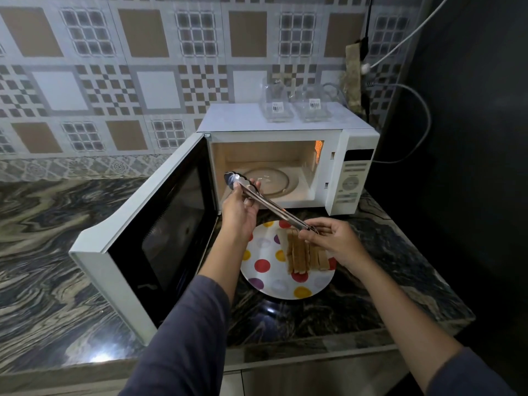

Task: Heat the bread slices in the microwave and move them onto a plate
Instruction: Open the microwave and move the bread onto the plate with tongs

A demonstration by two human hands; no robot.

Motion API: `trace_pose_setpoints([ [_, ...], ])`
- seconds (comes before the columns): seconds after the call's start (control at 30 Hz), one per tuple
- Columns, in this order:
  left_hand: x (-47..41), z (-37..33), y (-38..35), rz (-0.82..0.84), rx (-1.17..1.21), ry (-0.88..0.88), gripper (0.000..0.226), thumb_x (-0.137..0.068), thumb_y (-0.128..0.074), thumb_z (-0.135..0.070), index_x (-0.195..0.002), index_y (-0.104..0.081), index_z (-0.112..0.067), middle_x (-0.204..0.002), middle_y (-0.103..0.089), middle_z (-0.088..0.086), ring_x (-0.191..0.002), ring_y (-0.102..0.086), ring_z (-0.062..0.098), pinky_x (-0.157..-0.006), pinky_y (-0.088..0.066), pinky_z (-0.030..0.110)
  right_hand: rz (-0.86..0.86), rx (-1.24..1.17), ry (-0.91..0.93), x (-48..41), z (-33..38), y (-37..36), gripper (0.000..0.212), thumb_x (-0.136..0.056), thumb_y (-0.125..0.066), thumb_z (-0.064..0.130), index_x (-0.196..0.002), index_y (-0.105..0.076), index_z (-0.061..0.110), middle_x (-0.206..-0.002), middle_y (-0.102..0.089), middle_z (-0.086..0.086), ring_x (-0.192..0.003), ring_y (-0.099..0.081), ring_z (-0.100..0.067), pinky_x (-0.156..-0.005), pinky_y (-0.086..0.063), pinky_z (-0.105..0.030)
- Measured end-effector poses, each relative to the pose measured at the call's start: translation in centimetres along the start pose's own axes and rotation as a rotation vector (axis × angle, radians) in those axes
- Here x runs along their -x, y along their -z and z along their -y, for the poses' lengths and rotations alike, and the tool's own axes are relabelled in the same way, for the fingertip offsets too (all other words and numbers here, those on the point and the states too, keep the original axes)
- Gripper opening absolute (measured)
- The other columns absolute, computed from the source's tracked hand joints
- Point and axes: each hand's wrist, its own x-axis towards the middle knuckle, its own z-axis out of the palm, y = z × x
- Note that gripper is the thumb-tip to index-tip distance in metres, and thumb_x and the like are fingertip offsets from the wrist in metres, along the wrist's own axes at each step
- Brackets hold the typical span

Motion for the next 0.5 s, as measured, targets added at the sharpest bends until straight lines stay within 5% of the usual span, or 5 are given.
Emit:
trace_pose_setpoints([
  [0.2, -1.2, -0.5, 0.5, -0.059, 0.09, 0.022, 0.039, -0.1, -0.039, -0.018, -0.131, -0.042, 0.004, -0.09, -0.058, 0.013, -0.081, -0.061, 0.022, -0.095, -0.048, 0.035, 0.134, -0.068, -0.006, -0.4, 0.6, 0.6, 0.04, -0.083, -0.065, 0.003, -0.121, -0.057, 0.015, -0.097, -0.072, 0.002, -0.09, -0.07, -0.005, -0.076, -0.053, -0.015],
  [0.33, -1.5, -0.4, 0.7, -0.05, 0.116, 0.028, 0.035, -0.1, -0.038, -0.018, -0.125, -0.046, 0.005, -0.091, -0.058, 0.013, -0.082, -0.06, 0.021, -0.091, -0.047, 0.034, 0.032, -0.07, -0.013, -0.8, 0.9, 0.3, 0.04, -0.078, -0.071, 0.009, -0.116, -0.063, 0.006, -0.093, -0.071, -0.006, -0.076, -0.07, -0.009, -0.07, -0.058, -0.019],
  [0.5, -0.7, 1.4, -0.6, 0.055, -0.004, 0.06, 0.023, -0.1, -0.037, -0.017, -0.109, -0.049, 0.001, -0.082, -0.064, 0.012, -0.081, -0.061, 0.02, -0.083, -0.052, 0.032, 0.025, 0.192, 0.041, -1.8, 1.0, -1.1, 0.023, -0.077, -0.075, 0.023, -0.099, -0.07, 0.022, -0.098, -0.071, 0.003, -0.095, -0.066, -0.01, -0.082, -0.054, -0.026],
])
